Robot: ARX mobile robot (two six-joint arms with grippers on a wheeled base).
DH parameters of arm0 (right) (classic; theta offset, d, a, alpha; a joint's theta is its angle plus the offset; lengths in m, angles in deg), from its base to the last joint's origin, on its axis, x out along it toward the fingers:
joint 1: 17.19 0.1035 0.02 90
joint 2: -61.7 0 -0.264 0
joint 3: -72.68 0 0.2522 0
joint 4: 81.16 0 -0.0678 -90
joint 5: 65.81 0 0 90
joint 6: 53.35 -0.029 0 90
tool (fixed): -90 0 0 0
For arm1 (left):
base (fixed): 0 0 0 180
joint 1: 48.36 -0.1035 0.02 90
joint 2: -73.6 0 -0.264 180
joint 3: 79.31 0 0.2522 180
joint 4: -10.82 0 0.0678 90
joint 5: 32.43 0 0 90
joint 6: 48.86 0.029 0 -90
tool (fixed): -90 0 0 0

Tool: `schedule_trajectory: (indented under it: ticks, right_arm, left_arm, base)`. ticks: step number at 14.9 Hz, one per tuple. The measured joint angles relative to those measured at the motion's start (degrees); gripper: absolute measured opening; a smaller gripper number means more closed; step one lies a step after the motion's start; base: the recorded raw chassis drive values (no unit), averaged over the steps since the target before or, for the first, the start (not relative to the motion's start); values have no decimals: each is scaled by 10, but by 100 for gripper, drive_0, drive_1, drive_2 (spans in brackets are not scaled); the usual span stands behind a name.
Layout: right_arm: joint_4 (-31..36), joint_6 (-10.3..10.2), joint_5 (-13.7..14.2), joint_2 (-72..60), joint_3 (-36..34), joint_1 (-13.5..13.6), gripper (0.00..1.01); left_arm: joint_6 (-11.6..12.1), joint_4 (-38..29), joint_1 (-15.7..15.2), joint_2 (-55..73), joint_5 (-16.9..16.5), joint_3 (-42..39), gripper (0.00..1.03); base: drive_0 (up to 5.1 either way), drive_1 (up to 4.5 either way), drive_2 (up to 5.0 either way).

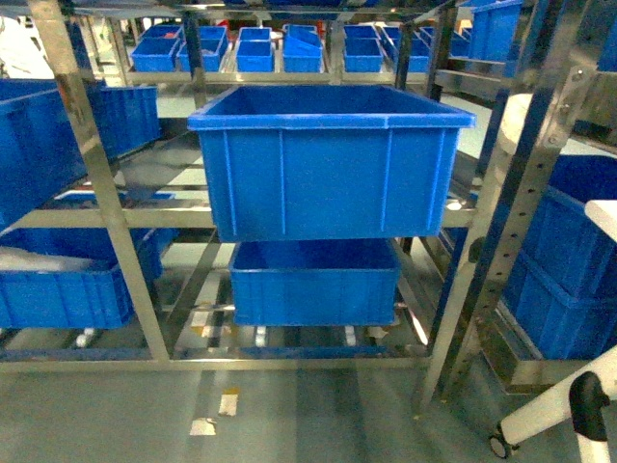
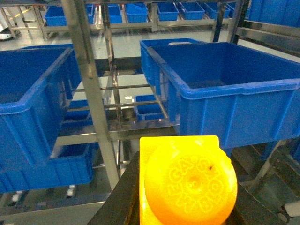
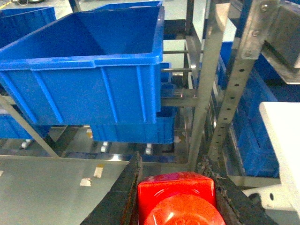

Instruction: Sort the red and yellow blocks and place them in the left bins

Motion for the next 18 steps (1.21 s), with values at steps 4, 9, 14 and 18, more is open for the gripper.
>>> schedule_trajectory:
  ticks: [4,9,14,18]
  right_arm:
    - [0,0,0,0,0,0,29]
    - [-2,0,0,-1,0,0,29]
    - [-2,0,-1,0,0,0,29]
    - [1,0,-1,2,1,3,29]
  left_arm:
    - [0,-1,-1,0,0,0,27]
    - [0,0,-1,1,1,0,27]
    - [0,2,-1,1,1,0,27]
    - [0,-3,-1,-2,1,0,27]
  base:
    - [-485,316,178]
    - [-481,343,159]
    - [-488,335,145]
    - [-490,333,142]
